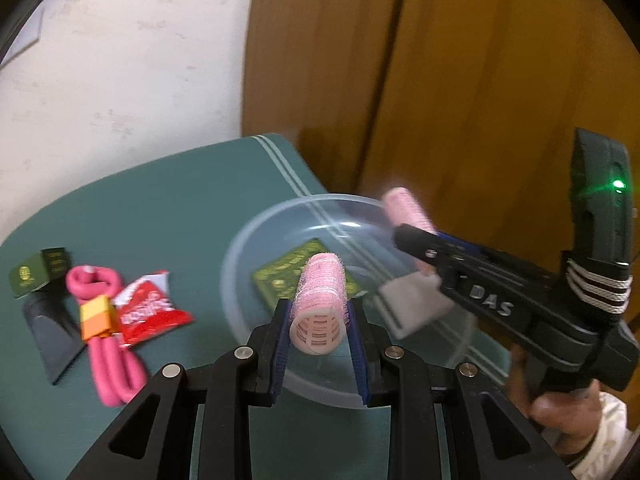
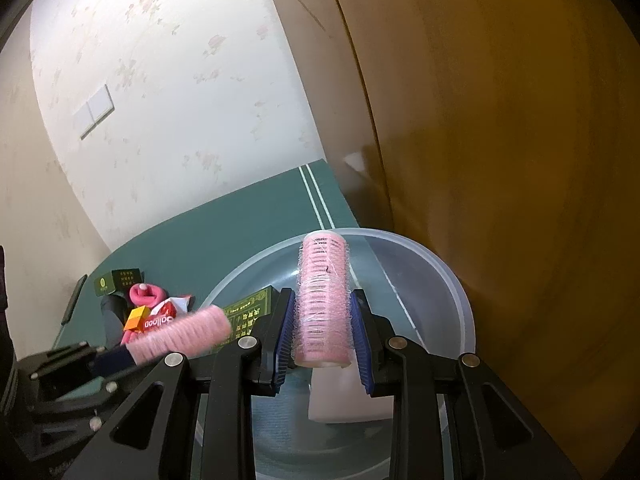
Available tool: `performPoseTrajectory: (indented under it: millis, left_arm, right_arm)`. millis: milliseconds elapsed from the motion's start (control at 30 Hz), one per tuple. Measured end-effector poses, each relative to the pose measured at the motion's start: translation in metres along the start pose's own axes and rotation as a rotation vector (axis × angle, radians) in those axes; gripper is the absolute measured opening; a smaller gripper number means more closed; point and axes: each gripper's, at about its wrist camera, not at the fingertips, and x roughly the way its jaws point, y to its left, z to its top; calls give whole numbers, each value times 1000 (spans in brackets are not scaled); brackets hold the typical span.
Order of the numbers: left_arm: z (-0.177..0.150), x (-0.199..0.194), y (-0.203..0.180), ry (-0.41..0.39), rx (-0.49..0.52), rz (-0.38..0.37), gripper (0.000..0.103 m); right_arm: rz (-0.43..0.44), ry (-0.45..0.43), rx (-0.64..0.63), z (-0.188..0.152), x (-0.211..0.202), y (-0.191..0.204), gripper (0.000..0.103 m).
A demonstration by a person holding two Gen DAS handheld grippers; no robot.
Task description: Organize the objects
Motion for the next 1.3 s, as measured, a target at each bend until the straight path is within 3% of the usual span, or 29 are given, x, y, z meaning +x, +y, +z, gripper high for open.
performPoseTrajectory:
  millis: [300,500,700,1000,1300]
  left_arm:
    - [-2,12,-15,34,28,-59,32]
    - [-4,11,-13,33,17,-51,48]
    - [-7,9,-8,26,16,-16,54]
    - [-10,5,9,11,-25,40,84]
    - [-14,-2,29,-5,-67,101,91]
  right_arm:
    - [2,8,20,0,2,-6,29]
    - [3,18,34,0,4,-11,30]
    - [11,26,52,-1,6,-13,34]
    - [-7,16,30,-5,5,-9,39]
    - [-36,-3,-12,-8,3,-2,48]
